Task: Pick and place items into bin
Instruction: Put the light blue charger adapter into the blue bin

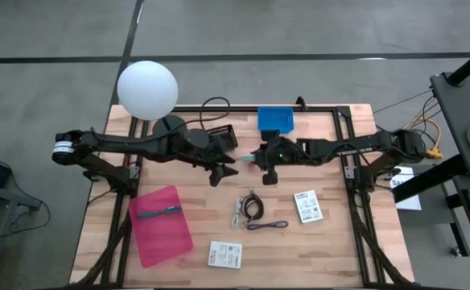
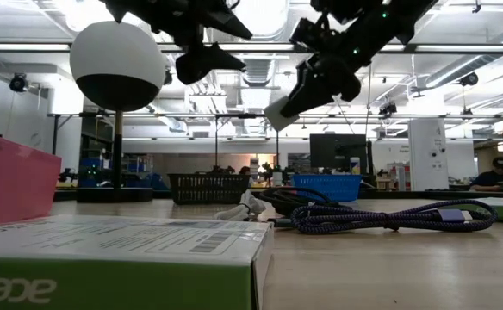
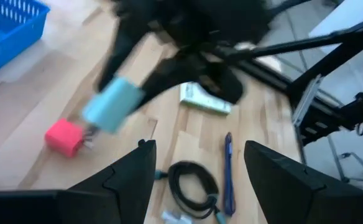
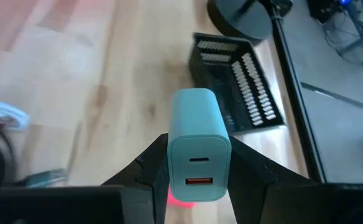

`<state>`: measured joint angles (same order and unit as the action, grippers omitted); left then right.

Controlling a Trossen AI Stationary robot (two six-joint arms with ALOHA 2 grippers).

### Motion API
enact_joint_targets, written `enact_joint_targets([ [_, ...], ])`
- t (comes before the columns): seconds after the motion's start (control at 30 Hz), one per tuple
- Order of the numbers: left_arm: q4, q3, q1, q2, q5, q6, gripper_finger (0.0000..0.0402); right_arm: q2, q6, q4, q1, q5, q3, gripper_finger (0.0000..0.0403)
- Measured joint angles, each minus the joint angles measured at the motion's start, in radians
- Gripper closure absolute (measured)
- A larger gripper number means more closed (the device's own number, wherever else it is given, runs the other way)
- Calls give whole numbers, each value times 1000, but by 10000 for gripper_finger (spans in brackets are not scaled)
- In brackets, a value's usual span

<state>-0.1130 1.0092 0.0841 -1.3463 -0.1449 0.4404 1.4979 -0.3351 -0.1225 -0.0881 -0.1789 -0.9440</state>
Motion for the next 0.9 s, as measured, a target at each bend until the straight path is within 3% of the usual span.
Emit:
enact_joint_targets([
  [0.53,-2,0,1,74,100,-1,174,-6,23,59,-312,229,20,293],
  [0.9,-3,0,-1,74,102,0,174,-6,29,52,-548,347,37,293],
])
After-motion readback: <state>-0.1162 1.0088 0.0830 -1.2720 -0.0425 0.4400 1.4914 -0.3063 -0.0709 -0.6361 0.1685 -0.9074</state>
